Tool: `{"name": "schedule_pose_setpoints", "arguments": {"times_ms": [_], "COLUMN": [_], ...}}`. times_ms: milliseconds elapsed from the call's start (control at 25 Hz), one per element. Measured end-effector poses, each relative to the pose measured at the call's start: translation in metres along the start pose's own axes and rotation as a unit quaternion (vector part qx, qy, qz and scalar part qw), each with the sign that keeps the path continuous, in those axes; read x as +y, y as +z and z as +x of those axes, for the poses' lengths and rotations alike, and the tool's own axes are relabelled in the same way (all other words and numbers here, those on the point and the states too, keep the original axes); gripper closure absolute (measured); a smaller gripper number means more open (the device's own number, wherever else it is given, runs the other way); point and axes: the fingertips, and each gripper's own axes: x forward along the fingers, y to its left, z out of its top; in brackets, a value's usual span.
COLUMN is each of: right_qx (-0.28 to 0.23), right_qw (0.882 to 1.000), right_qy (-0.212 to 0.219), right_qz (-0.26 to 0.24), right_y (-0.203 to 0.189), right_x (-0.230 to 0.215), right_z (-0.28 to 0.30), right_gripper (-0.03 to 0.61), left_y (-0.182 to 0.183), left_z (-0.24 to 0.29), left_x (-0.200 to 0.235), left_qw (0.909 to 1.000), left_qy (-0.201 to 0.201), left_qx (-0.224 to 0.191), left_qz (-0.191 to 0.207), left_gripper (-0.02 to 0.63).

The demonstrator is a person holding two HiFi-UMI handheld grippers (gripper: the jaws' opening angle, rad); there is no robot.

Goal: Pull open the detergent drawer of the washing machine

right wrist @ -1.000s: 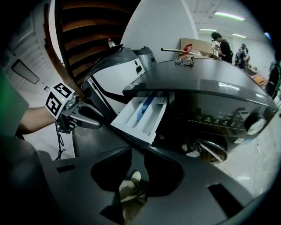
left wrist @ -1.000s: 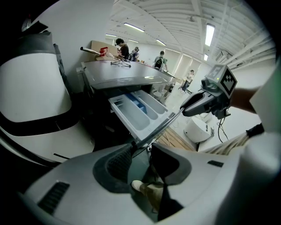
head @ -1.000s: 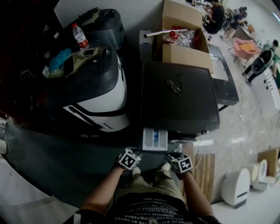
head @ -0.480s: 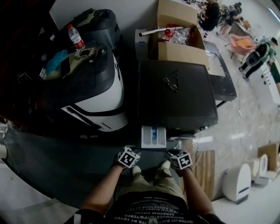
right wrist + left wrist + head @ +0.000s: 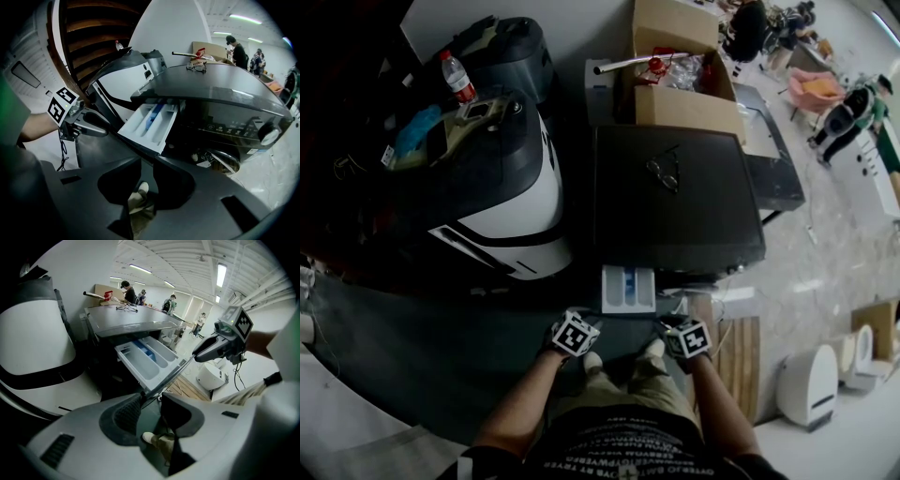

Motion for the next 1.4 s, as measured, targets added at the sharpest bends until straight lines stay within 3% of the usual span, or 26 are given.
{"name": "schedule_pose_setpoints", "arguments": {"times_ms": [280, 480, 600, 840, 1080, 1200, 1400], "right_qx": [0.0, -0.055, -0.097, -0.157, -0.222, -0.251, -0.283], "right_qw": [1.0, 0.998, 0.995, 0.986, 0.972, 0.964, 0.955], "right_qy": [-0.021, -0.027, -0.033, -0.05, -0.056, -0.066, -0.061], "right_qz": [-0.015, -0.02, -0.022, -0.033, -0.046, -0.058, -0.063], "right_y": [0.015, 0.047, 0.065, 0.098, 0.13, 0.145, 0.162], "right_x": [0.003, 0.005, 0.005, 0.015, 0.03, 0.038, 0.053], "right_z": [-0.019, -0.039, -0.049, -0.076, -0.106, -0.124, -0.14], "right_gripper": [0.545, 0.565, 0.574, 0.575, 0.577, 0.577, 0.577], "left_y": [0.009, 0.021, 0.04, 0.09, 0.123, 0.131, 0.138], "left_z": [-0.011, -0.026, -0.042, -0.088, -0.135, -0.151, -0.166], "left_x": [0.002, -0.003, -0.007, -0.001, 0.001, 0.001, 0.004], "left_qw": [0.9999, 0.999, 0.9962, 0.9835, 0.9622, 0.9551, 0.9513], "left_qy": [0.003, -0.009, -0.014, 0.012, 0.024, 0.031, 0.04], "left_qx": [-0.01, -0.044, -0.085, -0.18, -0.271, -0.295, -0.306], "left_qz": [0.01, -0.007, -0.009, -0.006, -0.01, -0.01, -0.004], "left_gripper": [0.472, 0.485, 0.512, 0.595, 0.61, 0.61, 0.609]}}
